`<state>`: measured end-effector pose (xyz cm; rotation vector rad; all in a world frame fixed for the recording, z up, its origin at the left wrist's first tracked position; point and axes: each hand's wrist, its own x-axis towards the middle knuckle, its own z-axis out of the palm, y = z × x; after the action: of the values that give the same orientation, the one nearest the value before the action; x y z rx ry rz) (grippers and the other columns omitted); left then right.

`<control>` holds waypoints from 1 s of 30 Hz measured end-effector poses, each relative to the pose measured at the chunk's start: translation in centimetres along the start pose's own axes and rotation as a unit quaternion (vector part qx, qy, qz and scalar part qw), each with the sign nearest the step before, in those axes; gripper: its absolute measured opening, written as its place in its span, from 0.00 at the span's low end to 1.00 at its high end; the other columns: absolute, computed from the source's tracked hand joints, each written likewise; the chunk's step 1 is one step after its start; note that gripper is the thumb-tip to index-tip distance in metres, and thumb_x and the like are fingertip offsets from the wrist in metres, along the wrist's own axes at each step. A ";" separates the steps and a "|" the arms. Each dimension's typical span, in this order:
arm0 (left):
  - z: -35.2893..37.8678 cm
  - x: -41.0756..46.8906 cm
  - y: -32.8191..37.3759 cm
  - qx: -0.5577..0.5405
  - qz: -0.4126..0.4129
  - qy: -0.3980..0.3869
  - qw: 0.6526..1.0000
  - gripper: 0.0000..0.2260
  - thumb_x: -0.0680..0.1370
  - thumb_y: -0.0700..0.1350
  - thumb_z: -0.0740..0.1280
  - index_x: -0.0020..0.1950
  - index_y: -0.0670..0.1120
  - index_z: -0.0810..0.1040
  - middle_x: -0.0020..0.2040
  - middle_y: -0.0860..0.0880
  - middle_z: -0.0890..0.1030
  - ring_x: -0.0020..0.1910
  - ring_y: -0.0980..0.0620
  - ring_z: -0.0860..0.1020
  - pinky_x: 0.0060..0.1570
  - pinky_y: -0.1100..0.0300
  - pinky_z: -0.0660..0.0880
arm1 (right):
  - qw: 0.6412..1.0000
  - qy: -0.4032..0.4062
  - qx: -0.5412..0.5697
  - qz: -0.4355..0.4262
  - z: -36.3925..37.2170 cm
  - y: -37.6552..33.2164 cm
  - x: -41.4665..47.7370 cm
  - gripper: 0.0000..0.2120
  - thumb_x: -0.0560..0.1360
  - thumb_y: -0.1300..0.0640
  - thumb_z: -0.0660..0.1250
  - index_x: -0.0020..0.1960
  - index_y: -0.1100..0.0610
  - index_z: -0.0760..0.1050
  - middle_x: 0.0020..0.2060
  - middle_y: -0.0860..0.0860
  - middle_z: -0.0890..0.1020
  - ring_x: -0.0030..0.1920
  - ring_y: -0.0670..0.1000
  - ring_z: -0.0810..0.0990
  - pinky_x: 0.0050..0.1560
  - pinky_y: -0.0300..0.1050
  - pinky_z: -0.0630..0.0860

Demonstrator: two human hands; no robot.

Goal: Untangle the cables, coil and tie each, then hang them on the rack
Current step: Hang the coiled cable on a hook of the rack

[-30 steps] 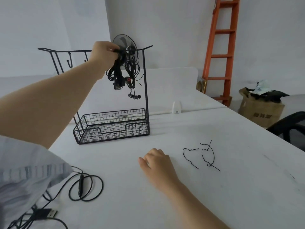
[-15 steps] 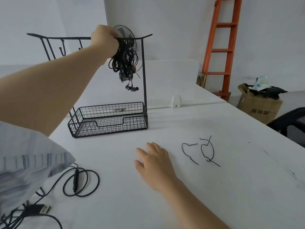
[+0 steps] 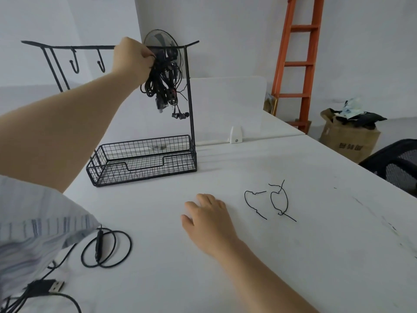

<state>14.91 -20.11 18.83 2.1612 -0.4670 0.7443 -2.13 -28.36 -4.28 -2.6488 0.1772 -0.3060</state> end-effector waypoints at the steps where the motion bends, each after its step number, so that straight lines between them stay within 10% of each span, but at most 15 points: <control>1: 0.0 -0.1 -0.1 0.010 0.007 -0.002 1.000 0.12 0.78 0.35 0.59 0.56 0.37 0.80 0.45 0.42 0.76 0.40 0.47 0.72 0.36 0.61 0.67 | 1.000 0.004 0.019 0.011 0.0 0.0 0.2 0.15 0.67 0.49 0.51 0.29 0.54 0.71 0.30 0.49 0.74 0.35 0.53 0.77 0.36 0.42 0.74; 9: 0.2 -0.8 -0.6 0.073 0.040 0.008 0.997 0.14 0.76 0.34 0.60 0.57 0.40 0.80 0.55 0.39 0.80 0.55 0.41 0.75 0.48 0.61 0.68 | 0.992 0.045 -0.067 -0.098 0.4 0.6 0.3 0.33 0.65 0.45 0.36 0.48 0.59 0.74 0.49 0.56 0.75 0.56 0.58 0.70 0.55 0.51 0.66; 13: 0.0 -1.2 -0.7 0.093 0.038 0.016 0.995 0.14 0.76 0.34 0.59 0.57 0.40 0.80 0.51 0.39 0.80 0.49 0.41 0.74 0.44 0.62 0.67 | 0.992 0.017 -0.080 -0.092 0.1 0.8 0.3 0.26 0.74 0.48 0.41 0.54 0.58 0.73 0.55 0.55 0.73 0.60 0.56 0.67 0.59 0.50 0.62; 20: -4.2 -4.6 -1.0 0.081 0.022 -0.087 0.993 0.25 0.76 0.32 0.59 0.72 0.47 0.65 0.72 0.46 0.67 0.70 0.46 0.64 0.64 0.59 0.62 | 0.993 0.014 -0.080 -0.091 0.0 0.9 0.5 0.21 0.76 0.50 0.45 0.53 0.58 0.73 0.56 0.54 0.73 0.61 0.55 0.67 0.59 0.49 0.63; 23: -7.1 -10.0 -2.9 0.067 0.001 -0.159 0.985 0.26 0.75 0.31 0.61 0.71 0.49 0.66 0.72 0.46 0.66 0.70 0.45 0.64 0.66 0.57 0.61 | 0.986 0.032 -0.072 -0.149 -0.5 0.5 0.4 0.33 0.67 0.45 0.35 0.51 0.57 0.74 0.53 0.50 0.76 0.58 0.53 0.69 0.55 0.46 0.64; 27: -10.1 -19.6 -7.0 0.074 0.010 -0.236 0.969 0.22 0.73 0.30 0.61 0.65 0.46 0.74 0.68 0.49 0.70 0.69 0.50 0.65 0.67 0.58 0.60 | 0.955 0.066 -0.084 -0.277 -0.6 -1.6 -1.1 0.19 0.70 0.51 0.51 0.42 0.55 0.80 0.42 0.46 0.83 0.45 0.52 0.81 0.42 0.41 0.75; 30: -10.7 -24.7 -9.5 0.119 -0.002 -0.206 0.971 0.15 0.75 0.35 0.63 0.61 0.45 0.77 0.64 0.48 0.73 0.66 0.48 0.66 0.60 0.62 0.59 | 0.923 0.025 -0.101 -0.369 1.1 -5.1 -3.9 0.22 0.72 0.49 0.53 0.59 0.56 0.76 0.60 0.51 0.78 0.58 0.51 0.78 0.53 0.43 0.74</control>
<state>-2.52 -3.81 3.15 2.5537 -0.6087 0.3571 -5.22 -22.69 -3.56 -2.8053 -0.8387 -0.6192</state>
